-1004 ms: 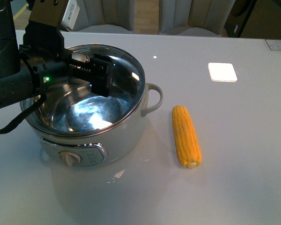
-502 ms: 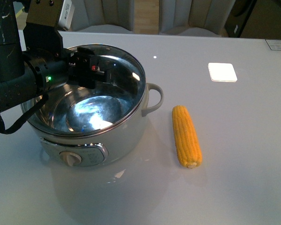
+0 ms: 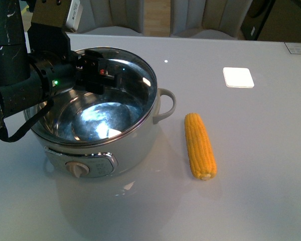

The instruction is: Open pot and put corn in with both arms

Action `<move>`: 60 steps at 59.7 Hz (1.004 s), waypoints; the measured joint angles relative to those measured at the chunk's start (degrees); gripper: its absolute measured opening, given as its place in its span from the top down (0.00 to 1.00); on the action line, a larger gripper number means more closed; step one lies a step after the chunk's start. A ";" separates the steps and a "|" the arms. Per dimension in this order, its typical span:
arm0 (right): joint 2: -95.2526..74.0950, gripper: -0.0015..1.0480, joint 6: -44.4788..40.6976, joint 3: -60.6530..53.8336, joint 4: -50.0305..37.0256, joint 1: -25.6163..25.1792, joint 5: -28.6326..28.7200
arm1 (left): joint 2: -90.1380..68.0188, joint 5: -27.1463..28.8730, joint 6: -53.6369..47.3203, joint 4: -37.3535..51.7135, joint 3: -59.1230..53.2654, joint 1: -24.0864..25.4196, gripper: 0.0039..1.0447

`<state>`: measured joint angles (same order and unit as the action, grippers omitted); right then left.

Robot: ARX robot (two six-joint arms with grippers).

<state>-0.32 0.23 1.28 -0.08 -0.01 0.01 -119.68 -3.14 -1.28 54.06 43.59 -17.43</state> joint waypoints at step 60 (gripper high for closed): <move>0.00 0.08 0.00 0.00 0.00 0.00 0.00 | 20.96 -4.90 -5.46 -13.20 -3.32 16.50 0.60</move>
<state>-0.32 0.23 1.28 -0.08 -0.01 0.01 -98.72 -8.03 -6.74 40.86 40.27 -0.93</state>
